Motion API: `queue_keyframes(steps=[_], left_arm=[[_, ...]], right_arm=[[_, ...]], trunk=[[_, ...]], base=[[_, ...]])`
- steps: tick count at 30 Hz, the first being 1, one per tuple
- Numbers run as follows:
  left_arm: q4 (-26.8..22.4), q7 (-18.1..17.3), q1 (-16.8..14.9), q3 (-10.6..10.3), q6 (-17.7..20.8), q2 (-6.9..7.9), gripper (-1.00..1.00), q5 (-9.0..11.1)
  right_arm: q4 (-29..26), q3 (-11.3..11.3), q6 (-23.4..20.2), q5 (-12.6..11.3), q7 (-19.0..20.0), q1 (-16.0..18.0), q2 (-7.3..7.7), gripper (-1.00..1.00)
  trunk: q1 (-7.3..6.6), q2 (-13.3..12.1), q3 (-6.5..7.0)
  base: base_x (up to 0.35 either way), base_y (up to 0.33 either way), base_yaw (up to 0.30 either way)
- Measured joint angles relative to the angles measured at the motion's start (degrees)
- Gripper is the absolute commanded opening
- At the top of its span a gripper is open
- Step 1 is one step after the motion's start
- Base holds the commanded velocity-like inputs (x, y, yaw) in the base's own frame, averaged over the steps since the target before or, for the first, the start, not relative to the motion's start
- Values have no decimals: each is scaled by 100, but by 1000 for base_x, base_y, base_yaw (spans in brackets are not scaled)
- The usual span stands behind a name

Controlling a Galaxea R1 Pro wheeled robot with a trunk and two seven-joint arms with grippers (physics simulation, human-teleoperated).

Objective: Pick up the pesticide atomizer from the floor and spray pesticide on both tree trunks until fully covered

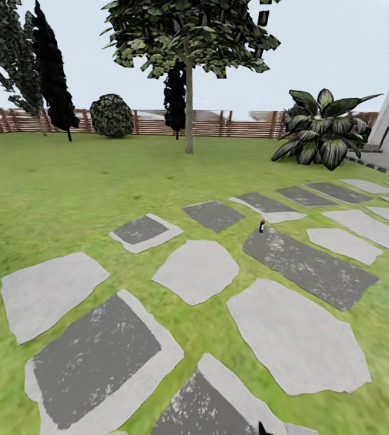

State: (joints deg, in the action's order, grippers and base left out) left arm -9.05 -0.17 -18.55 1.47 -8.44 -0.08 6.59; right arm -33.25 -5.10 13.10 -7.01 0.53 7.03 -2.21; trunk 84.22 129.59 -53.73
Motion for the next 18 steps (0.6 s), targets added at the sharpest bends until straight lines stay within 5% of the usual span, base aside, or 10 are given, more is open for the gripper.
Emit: queue_keyframes(steps=[18], left_arm=[[51, 0, 9, 1, 0, 9, 100, 0]], right_arm=[[11, 6, 0, -20, 14, 0, -131, 100]], trunk=[[-1, 1, 0]], base=[[339, 90, -300]])
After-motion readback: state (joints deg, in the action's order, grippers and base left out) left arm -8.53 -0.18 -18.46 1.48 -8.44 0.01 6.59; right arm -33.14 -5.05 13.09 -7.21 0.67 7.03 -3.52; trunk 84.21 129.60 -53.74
